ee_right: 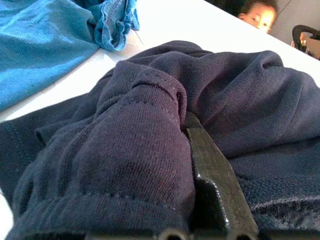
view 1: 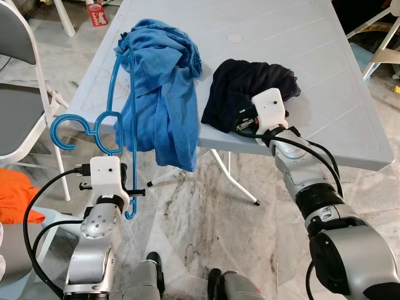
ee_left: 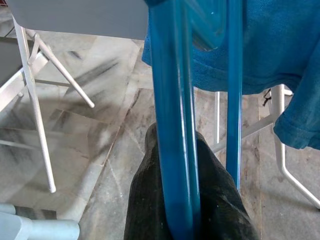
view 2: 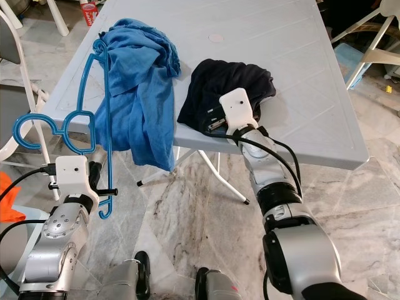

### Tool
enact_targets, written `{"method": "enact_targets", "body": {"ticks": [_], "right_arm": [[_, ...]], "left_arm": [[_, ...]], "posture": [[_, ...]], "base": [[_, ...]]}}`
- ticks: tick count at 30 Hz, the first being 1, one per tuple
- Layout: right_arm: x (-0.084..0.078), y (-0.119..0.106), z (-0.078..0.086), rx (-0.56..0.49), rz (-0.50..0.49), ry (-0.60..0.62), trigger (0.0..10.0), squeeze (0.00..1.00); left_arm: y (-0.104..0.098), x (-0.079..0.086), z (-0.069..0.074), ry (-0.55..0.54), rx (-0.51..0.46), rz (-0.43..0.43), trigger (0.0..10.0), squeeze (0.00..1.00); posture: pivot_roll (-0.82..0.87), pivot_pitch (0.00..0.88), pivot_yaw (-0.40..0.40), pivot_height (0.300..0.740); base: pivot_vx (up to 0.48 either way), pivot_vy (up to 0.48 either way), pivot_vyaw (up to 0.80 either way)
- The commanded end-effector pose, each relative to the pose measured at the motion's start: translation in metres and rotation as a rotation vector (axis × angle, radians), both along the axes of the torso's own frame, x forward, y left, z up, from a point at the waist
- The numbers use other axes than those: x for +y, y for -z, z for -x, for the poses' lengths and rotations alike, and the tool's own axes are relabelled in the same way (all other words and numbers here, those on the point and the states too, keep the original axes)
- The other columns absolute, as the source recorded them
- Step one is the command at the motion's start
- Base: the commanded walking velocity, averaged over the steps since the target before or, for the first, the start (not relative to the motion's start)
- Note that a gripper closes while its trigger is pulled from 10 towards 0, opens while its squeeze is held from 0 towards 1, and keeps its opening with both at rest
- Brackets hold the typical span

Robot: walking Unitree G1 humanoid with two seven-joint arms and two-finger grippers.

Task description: Hang hanger

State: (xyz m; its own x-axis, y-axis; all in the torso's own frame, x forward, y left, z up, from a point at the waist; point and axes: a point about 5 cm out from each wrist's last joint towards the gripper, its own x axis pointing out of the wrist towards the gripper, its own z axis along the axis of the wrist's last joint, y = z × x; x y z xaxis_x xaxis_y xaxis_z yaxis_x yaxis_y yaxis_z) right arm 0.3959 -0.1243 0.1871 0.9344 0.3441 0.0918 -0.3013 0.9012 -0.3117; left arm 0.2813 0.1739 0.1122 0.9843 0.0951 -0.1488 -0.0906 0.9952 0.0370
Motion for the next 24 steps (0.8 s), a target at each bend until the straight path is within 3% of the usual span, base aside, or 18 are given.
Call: {"method": "enact_targets", "body": {"ticks": [1, 2, 3, 5, 6, 17, 19, 21, 23, 24], "right_arm": [[-0.006, 0.009, 0.003, 0.030, 0.004, 0.025, 0.0, 0.00], [-0.006, 0.009, 0.003, 0.019, 0.014, 0.025, 0.0, 0.00], [-0.008, 0.005, 0.003, -0.025, 0.058, 0.043, 10.0, 0.00], [-0.013, -0.003, 0.004, -0.098, 0.099, 0.078, 10.0, 0.00], [-0.016, -0.008, 0.005, -0.129, 0.027, 0.080, 10.0, 1.00], [-0.011, 0.004, 0.011, -0.085, 0.031, 0.062, 10.0, 1.00], [-0.007, 0.010, 0.011, -0.046, 0.054, 0.030, 10.0, 1.00], [0.006, 0.035, 0.017, 0.104, 0.145, -0.108, 10.0, 1.00], [0.008, 0.037, 0.019, 0.101, 0.167, -0.116, 10.0, 1.00], [0.007, 0.033, 0.018, 0.071, 0.156, -0.079, 10.0, 0.28]], "left_arm": [[0.001, -0.002, 0.000, 0.010, 0.003, 0.001, 10.0, 0.00], [0.001, -0.002, 0.000, 0.011, 0.003, 0.000, 10.0, 0.00], [0.001, -0.002, -0.001, 0.011, 0.002, 0.000, 10.0, 0.00], [0.001, -0.002, -0.001, 0.012, 0.001, 0.000, 10.0, 0.00], [0.002, -0.002, -0.001, 0.013, 0.001, 0.001, 10.0, 0.00], [0.003, -0.003, 0.000, 0.016, 0.003, 0.004, 10.0, 0.00], [0.003, -0.003, -0.001, 0.017, 0.003, 0.004, 10.0, 0.00], [0.003, -0.004, -0.001, 0.019, 0.003, 0.004, 10.0, 0.00], [0.002, -0.004, -0.001, 0.021, 0.001, 0.002, 10.0, 0.00], [0.002, -0.004, -0.001, 0.022, 0.000, 0.001, 10.0, 0.00]], "posture": [[0.01, 0.183, -0.063, 0.740], [0.01, 0.181, -0.061, 0.740], [0.01, 0.180, -0.061, 0.740], [0.00, 0.181, -0.060, 0.740], [0.00, 0.183, -0.060, 0.740], [0.00, 0.188, -0.055, 0.740], [0.00, 0.188, -0.055, 0.740], [0.00, 0.188, -0.052, 0.740], [0.00, 0.190, -0.053, 0.740], [0.00, 0.190, -0.052, 0.740]], "base": [[0.000, 0.000, 0.00], [0.000, 0.000, 0.00], [0.000, 0.000, 0.00], [0.000, 0.000, 0.00], [0.000, 0.000, 0.00], [0.000, 0.000, 0.00], [0.000, 0.000, 0.00], [0.000, 0.000, 0.00], [0.000, 0.000, 0.00], [0.000, 0.000, 0.00]]}}
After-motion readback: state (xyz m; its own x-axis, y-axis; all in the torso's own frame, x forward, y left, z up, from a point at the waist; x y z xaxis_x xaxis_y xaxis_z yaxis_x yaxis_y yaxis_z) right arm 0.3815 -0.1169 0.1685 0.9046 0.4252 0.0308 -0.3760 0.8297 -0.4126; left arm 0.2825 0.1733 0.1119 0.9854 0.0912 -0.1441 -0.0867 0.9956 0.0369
